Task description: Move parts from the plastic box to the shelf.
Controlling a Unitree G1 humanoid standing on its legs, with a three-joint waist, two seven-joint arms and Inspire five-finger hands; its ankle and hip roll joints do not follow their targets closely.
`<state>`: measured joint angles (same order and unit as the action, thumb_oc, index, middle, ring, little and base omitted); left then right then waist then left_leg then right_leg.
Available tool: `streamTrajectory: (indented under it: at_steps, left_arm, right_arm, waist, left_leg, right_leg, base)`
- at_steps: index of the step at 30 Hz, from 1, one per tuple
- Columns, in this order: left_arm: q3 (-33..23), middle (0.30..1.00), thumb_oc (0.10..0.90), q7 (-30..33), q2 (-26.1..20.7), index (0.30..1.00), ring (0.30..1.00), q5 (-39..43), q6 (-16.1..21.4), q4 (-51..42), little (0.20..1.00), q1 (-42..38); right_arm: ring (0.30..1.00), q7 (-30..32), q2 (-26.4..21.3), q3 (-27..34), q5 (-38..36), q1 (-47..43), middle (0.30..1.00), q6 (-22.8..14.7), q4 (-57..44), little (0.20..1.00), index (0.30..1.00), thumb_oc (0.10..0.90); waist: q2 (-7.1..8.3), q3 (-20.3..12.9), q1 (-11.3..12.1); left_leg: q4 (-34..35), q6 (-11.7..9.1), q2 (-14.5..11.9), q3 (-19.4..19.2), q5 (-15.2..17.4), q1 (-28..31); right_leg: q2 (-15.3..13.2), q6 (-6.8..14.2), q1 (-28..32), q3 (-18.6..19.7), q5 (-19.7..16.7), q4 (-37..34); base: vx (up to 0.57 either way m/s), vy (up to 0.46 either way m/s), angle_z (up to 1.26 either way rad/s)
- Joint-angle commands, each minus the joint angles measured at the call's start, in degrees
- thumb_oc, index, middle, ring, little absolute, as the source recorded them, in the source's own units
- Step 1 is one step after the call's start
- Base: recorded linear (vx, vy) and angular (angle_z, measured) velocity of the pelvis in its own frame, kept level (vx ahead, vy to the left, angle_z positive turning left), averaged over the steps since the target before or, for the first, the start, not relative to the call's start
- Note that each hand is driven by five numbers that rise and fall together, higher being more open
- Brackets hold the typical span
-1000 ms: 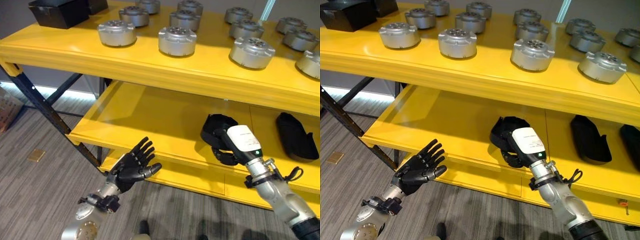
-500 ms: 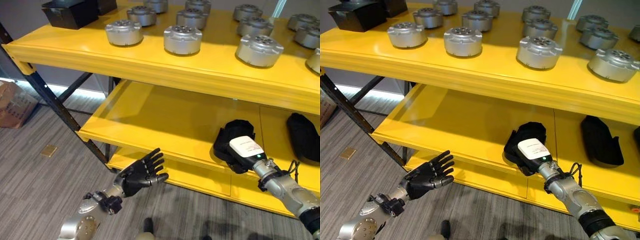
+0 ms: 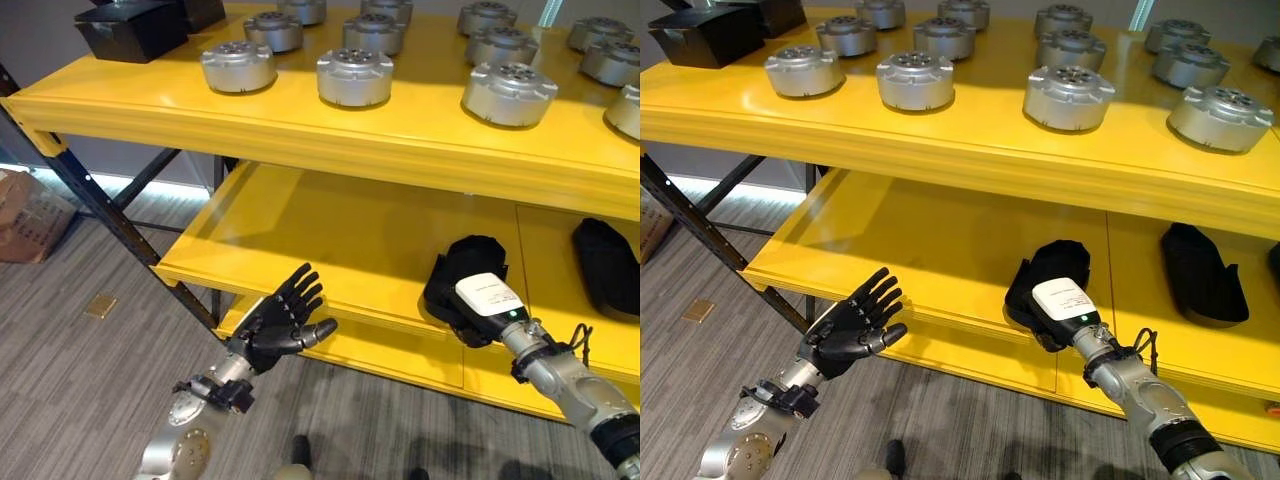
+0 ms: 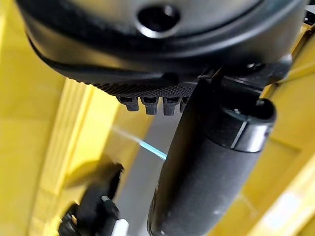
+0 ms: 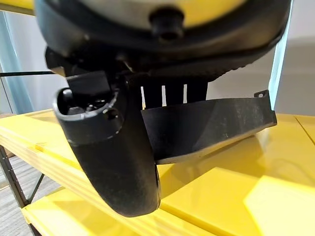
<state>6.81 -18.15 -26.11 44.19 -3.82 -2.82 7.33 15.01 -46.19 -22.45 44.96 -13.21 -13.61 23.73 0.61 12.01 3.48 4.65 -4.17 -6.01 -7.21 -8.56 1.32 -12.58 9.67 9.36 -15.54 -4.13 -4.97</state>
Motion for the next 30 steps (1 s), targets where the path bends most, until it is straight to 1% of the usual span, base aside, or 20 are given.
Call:
streamTrajectory:
  at_steps: [1, 2, 3, 5, 7, 9, 11, 12, 13, 14, 15, 16, 17, 18, 19, 22, 24, 27, 28, 30]
  left_arm:
    - [-1.2, 1.0, 0.9, 8.2, -1.5, 1.0, 1.0, -4.6, -0.6, -1.9, 1.0, -6.3]
    - [-1.2, 1.0, 0.9, 7.6, -1.6, 1.0, 1.0, -3.9, -1.6, -1.3, 1.0, -6.7]
    - [-1.3, 1.0, 0.9, 5.6, -1.5, 1.0, 1.0, -3.8, -2.2, -0.8, 1.0, -7.1]
    - [-1.0, 1.0, 0.9, 2.6, -1.4, 1.0, 1.0, -1.7, -2.0, -1.5, 1.0, -7.1]
    - [-0.6, 1.0, 0.9, -2.9, -1.0, 1.0, 1.0, 3.8, -4.6, -2.9, 1.0, -6.4]
    - [0.4, 1.0, 0.9, -6.5, -0.8, 1.0, 1.0, 8.9, -7.8, -3.7, 1.0, -6.1]
    - [1.4, 1.0, 0.9, -8.3, -1.1, 1.0, 1.0, 10.9, -7.8, -4.6, 1.0, -6.5]
    - [1.5, 1.0, 0.9, -8.4, -1.3, 1.0, 1.0, 11.1, -8.2, -4.8, 1.0, -6.6]
    - [1.7, 1.0, 0.9, -8.3, -1.7, 1.0, 1.0, 11.2, -7.7, -4.6, 1.0, -6.8]
    - [1.8, 1.0, 0.9, -8.4, -2.2, 1.0, 1.0, 12.3, -7.6, -4.6, 1.0, -6.9]
    - [1.7, 1.0, 0.9, -8.5, -2.2, 1.0, 1.0, 12.3, -7.4, -4.6, 1.0, -6.8]
    - [1.3, 1.0, 0.9, -9.1, -2.4, 1.0, 1.0, 12.4, -7.3, -4.9, 1.0, -6.4]
    - [1.4, 1.0, 0.9, -10.2, -2.5, 1.0, 1.0, 13.9, -7.7, -4.9, 1.0, -6.4]
    - [1.4, 1.0, 0.9, -10.3, -2.5, 1.0, 1.0, 14.0, -7.7, -4.9, 1.0, -6.4]
    - [1.7, 1.0, 0.9, -10.6, -2.4, 1.0, 1.0, 14.7, -7.8, -4.8, 1.0, -7.0]
    - [2.1, 1.0, 0.9, -11.3, -2.5, 1.0, 1.0, 14.9, -7.2, -4.4, 1.0, -7.5]
    - [2.4, 1.0, 0.9, -11.9, -2.6, 1.0, 1.0, 14.5, -6.4, -4.4, 1.0, -7.7]
    - [2.5, 1.0, 0.9, -12.3, -2.8, 1.0, 1.0, 14.3, -5.9, -4.7, 1.0, -7.9]
    - [2.4, 1.0, 0.9, -12.5, -3.2, 1.0, 1.0, 14.2, -5.6, -5.2, 1.0, -8.0]
    - [2.4, 1.0, 0.9, -13.2, -3.6, 1.0, 1.0, 14.5, -5.4, -5.2, 1.0, -8.3]
  right_arm:
    - [0.3, 2.4, -2.0, -1.7, -4.3, -10.4, 0.3, 2.1, 1.3, 0.3, 0.3, 0.4]
    - [0.3, 2.3, -2.3, -2.0, -4.8, -10.9, 0.3, 2.5, 1.3, 0.3, 0.3, 0.4]
    - [0.3, 2.7, -2.5, -1.9, -4.8, -11.3, 0.3, 2.3, 1.8, 0.3, 0.3, 0.4]
    - [0.3, 2.7, -3.1, -1.8, -4.0, -12.1, 0.3, 2.2, 2.0, 0.3, 0.3, 0.4]
    - [0.3, 2.4, -3.5, -1.1, -2.7, -11.9, 0.3, 1.9, 2.1, 0.3, 0.3, 0.4]
    - [0.3, 2.5, -4.0, -1.1, -1.6, -12.3, 0.3, 1.5, 2.9, 0.3, 0.3, 0.4]
    - [0.3, 2.6, -5.2, -1.5, 0.1, -14.2, 0.3, 0.3, 4.1, 0.3, 0.3, 0.4]
    - [0.3, 2.2, -5.7, -1.6, 0.8, -14.7, 0.3, -0.1, 4.3, 0.3, 0.3, 0.4]
    - [0.3, 2.3, -6.5, -1.9, 1.2, -15.6, 0.3, -0.9, 4.7, 0.3, 0.3, 0.4]
    - [0.3, 2.3, -7.8, -2.2, 1.6, -16.6, 0.3, -2.3, 5.4, 0.3, 0.3, 0.4]
    - [0.3, 2.4, -8.2, -2.5, 2.1, -16.9, 0.3, -2.9, 5.6, 0.3, 0.3, 0.4]
    - [0.3, 2.6, -9.0, -2.9, 3.2, -17.4, 0.3, -4.3, 5.4, 0.3, 0.3, 0.4]
    - [0.3, 2.6, -10.4, -3.7, 4.5, -19.0, 0.3, -5.7, 4.3, 0.3, 0.3, 0.4]
    - [0.3, 2.7, -10.4, -3.8, 4.5, -19.2, 0.3, -5.7, 4.3, 0.3, 0.3, 0.4]
    - [0.3, 2.5, -11.4, -4.7, 5.3, -21.1, 0.3, -6.0, 4.2, 0.3, 0.3, 0.4]
    - [0.3, 2.5, -12.5, -6.4, 6.1, -23.8, 0.3, -6.5, 4.6, 0.3, 0.3, 0.4]
    - [0.3, 2.8, -13.7, -7.8, 8.2, -25.9, 0.3, -7.0, 4.2, 0.3, 0.3, 0.4]
    - [0.3, 3.4, -14.3, -8.8, 10.5, -27.4, 0.3, -7.5, 4.1, 0.3, 0.3, 0.4]
    - [0.3, 3.4, -15.2, -10.0, 11.5, -29.0, 0.3, -8.2, 4.2, 0.3, 0.3, 0.4]
    - [0.3, 3.7, -16.0, -11.7, 11.6, -31.1, 0.3, -8.4, 4.5, 0.3, 0.3, 0.4]
  waist:
    - [-0.44, -0.2, 1.3]
    - [-0.57, -0.1, 1.2]
    - [-0.85, 0.1, 1.1]
    - [-1.5, 0.6, 0.8]
    - [-2.08, 0.7, 0.6]
    - [-2.61, 0.9, 0.3]
    - [-3.4, 1.8, 0.0]
    - [-3.6, 2.1, -0.1]
    - [-3.94, 2.6, -0.2]
    - [-4.44, 3.1, -0.4]
    - [-4.62, 3.4, -0.5]
    - [-4.9, 3.7, -0.5]
    - [-5.51, 4.7, -0.8]
    - [-5.55, 4.7, -0.8]
    - [-6.14, 5.5, -1.0]
    - [-6.83, 6.3, -1.1]
    - [-7.43, 7.3, -1.1]
    - [-7.79, 7.9, -1.1]
    - [-7.96, 8.5, -0.9]
    - [-8.08, 9.1, -0.7]
  left_leg:
    - [-2.3, 0.6, -1.0, -2.9, 8.6, 2.6]
    - [-2.5, 0.6, -1.0, -2.9, 8.6, 2.4]
    - [-2.9, 0.5, -1.1, -2.8, 8.5, 2.0]
    - [-3.3, 0.3, -1.2, -2.6, 8.4, 1.9]
    - [-3.6, 0.2, -1.3, -2.6, 8.5, 2.0]
    - [-3.8, 0.2, -1.3, -2.6, 8.6, 2.0]
    - [-4.6, 0.2, -1.1, -2.3, 8.7, 1.4]
    - [-4.8, 0.2, -1.1, -2.3, 8.8, 1.2]
    - [-4.9, 0.2, -1.0, -2.2, 8.7, 1.0]
    - [-5.1, 0.1, -0.8, -2.1, 8.6, 0.7]
    - [-5.1, 0.1, -0.8, -2.0, 8.6, 0.7]
    - [-5.3, 0.1, -0.7, -1.9, 8.6, 0.5]
    - [-5.6, 0.1, -0.6, -1.7, 8.4, -0.3]
    - [-5.6, 0.1, -0.6, -1.7, 8.4, -0.4]
    - [-5.6, 0.0, -0.5, -1.6, 8.1, -1.0]
    - [-5.7, -0.1, -0.4, -1.4, 7.8, -1.7]
    - [-5.7, -0.2, -0.4, -1.1, 7.4, -2.4]
    - [-5.8, -0.4, -0.5, -0.9, 7.1, -3.1]
    - [-5.9, -0.4, -0.5, -0.7, 6.8, -3.7]
    - [-6.0, -0.6, -0.7, -0.6, 6.5, -4.4]
  right_leg:
    - [1.7, -2.1, -3.4, 1.1, 5.8, 6.2]
    - [1.7, -2.2, -3.6, 1.1, 6.0, 6.7]
    - [1.7, -2.3, -4.0, 1.1, 6.2, 7.3]
    - [1.7, -2.5, -4.2, 1.3, 6.5, 8.0]
    - [1.8, -2.8, -4.1, 1.6, 6.8, 8.4]
    - [1.9, -3.0, -4.3, 1.8, 7.2, 8.9]
    - [1.8, -3.3, -5.0, 2.2, 7.7, 10.1]
    - [1.8, -3.3, -5.3, 2.4, 7.8, 10.5]
    - [1.7, -3.4, -5.7, 2.5, 7.9, 10.9]
    - [1.7, -3.6, -6.3, 2.7, 8.2, 11.5]
    - [1.7, -3.7, -6.4, 2.8, 8.3, 11.8]
    - [1.8, -3.9, -6.8, 3.0, 8.6, 12.3]
    - [1.8, -4.1, -8.1, 3.3, 9.1, 13.5]
    - [1.8, -4.1, -8.2, 3.4, 9.2, 13.6]
    - [2.0, -4.4, -9.2, 3.6, 9.5, 14.4]
    - [2.1, -4.7, -10.2, 3.7, 10.0, 15.2]
    - [2.4, -5.1, -11.3, 3.8, 10.5, 16.3]
    - [2.6, -5.4, -12.2, 3.8, 11.0, 17.2]
    - [2.9, -5.7, -13.0, 3.8, 11.4, 18.0]
    - [3.1, -5.9, -13.9, 3.7, 11.6, 18.6]
  base:
    - [0.0, 0.0, 0.0]
    - [0.0, 0.0, 0.0]
    - [0.0, 0.0, 0.0]
    - [0.02, -0.012, 0.0]
    - [0.07, -0.026, 0.0]
    - [0.04, -0.022, -0.04]
    - [0.0, -0.016, -0.08]
    - [-0.02, -0.014, -0.09]
    - [-0.03, -0.021, -0.06]
    - [0.0, 0.0, 0.0]
    - [0.01, -0.061, -0.01]
    - [-0.03, -0.085, -0.01]
    - [-0.04, -0.073, -0.02]
    - [-0.1, -0.055, -0.03]
    - [-0.08, -0.015, -0.03]
    - [-0.09, -0.016, -0.07]
    - [-0.09, -0.042, -0.06]
    - [-0.07, -0.059, -0.04]
    - [-0.12, -0.1, -0.01]
    - [-0.11, -0.09, -0.04]
